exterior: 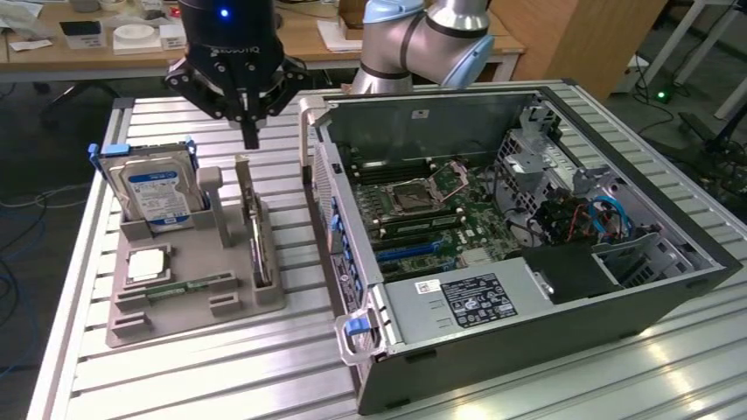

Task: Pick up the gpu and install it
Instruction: 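Reach for the gpu, then pick up the gpu and move the gpu toward the slot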

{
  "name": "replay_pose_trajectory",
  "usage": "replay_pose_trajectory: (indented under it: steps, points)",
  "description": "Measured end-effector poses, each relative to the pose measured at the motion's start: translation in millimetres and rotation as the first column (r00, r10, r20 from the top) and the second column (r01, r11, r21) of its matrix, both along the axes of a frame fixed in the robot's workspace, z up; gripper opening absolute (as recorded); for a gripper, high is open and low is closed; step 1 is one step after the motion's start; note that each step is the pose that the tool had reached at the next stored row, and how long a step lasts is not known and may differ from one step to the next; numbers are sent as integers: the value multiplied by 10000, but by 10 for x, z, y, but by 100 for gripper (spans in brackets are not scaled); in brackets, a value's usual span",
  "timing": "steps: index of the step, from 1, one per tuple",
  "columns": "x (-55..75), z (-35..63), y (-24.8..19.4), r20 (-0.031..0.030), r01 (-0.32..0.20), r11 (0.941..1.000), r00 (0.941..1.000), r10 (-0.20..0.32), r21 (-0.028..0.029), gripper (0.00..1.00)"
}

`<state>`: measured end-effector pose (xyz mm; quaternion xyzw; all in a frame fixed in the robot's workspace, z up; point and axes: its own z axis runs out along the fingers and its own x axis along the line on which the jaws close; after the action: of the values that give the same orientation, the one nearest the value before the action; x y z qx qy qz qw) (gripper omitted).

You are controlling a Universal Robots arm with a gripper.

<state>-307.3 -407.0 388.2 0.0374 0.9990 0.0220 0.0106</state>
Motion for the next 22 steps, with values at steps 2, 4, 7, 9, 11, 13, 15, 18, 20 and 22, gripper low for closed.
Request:
replay_pose_trajectory:
  steps: [2, 4, 7, 9, 11, 13, 15, 18, 20, 22]
  points:
    - [-29, -2, -3, 0, 0, 10000, 10000, 0, 1, 10]
    - [-56, -3, -5, -1, 0, 10000, 10000, 0, 0, 10]
    - [-107, -4, -10, -1, 0, 10000, 10000, 0, 1, 10]
    - [-141, -5, -14, -2, 0, 10000, 10000, 0, 0, 10]
    - [-173, -7, -17, -2, 0, 10000, 10000, 0, 0, 10]
    - [-203, -8, -20, -1, -1, 10000, 10000, 1, 0, 10]
    - [-211, -9, -20, -1, -1, 10000, 10000, 1, 0, 10]
    - [-212, -8, -20, -2, -1, 10000, 10000, 1, 0, 10]
    - [-212, -9, -20, -2, 0, 10000, 10000, 0, 0, 10]
    - [-212, -9, -20, -2, 0, 10000, 10000, 0, 1, 10]
